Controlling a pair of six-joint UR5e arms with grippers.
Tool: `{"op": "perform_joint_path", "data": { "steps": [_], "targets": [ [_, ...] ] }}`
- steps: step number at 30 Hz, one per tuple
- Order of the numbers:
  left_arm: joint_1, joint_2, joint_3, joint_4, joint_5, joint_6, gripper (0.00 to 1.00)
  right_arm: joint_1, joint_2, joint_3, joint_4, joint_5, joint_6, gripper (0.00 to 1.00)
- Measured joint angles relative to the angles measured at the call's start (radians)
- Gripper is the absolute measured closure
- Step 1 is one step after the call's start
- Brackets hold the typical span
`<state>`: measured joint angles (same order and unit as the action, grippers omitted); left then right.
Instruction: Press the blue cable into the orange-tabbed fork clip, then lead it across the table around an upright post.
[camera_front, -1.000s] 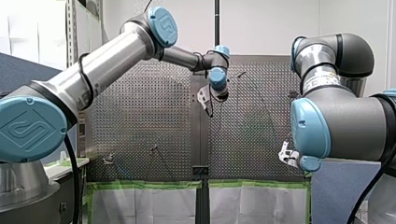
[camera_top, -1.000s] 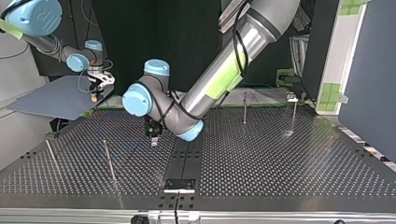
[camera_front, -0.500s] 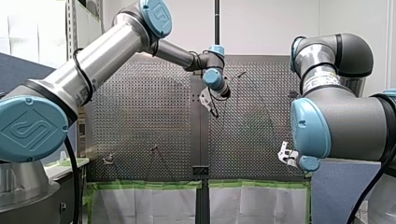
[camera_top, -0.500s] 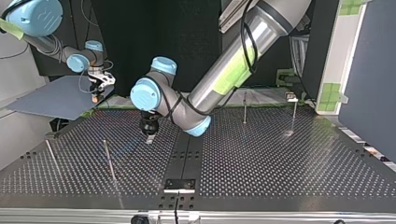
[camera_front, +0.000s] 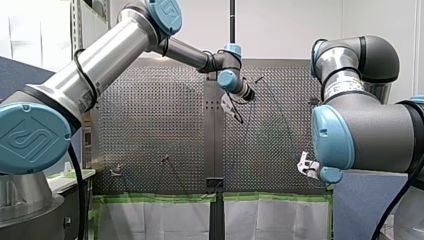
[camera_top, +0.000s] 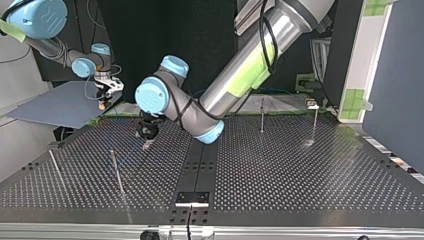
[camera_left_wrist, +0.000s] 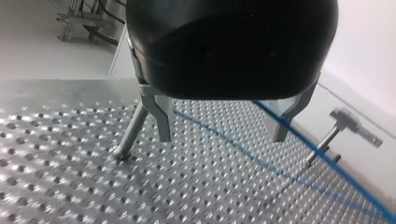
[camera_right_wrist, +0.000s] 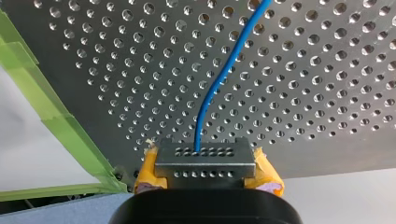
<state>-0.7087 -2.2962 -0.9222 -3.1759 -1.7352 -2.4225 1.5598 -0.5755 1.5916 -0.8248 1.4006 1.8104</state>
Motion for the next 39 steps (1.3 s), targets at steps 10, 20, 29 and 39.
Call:
{"op": "perform_joint_path", "data": {
  "steps": [10, 20, 29, 39],
  "targets": [
    [-0.026, 0.004, -0.009, -0.032, 0.09, -0.099, 0.0, 0.001, 0.0, -0.004, 0.01, 0.0, 0.0, 1.0],
    [-0.037, 0.047, -0.022, -0.061, 0.068, -0.178, 0.0, 0.001, -0.001, -0.004, 0.021, 0.001, -0.001, 1.0],
    [-0.024, 0.128, -0.104, -0.024, 0.048, -0.163, 0.0, 0.001, -0.001, -0.007, 0.026, 0.002, -0.008, 1.0],
    [-0.021, 0.218, -0.127, -0.026, -0.012, -0.087, 0.0, 0.001, -0.001, -0.013, 0.049, 0.006, -0.024, 1.0]
  ]
}}
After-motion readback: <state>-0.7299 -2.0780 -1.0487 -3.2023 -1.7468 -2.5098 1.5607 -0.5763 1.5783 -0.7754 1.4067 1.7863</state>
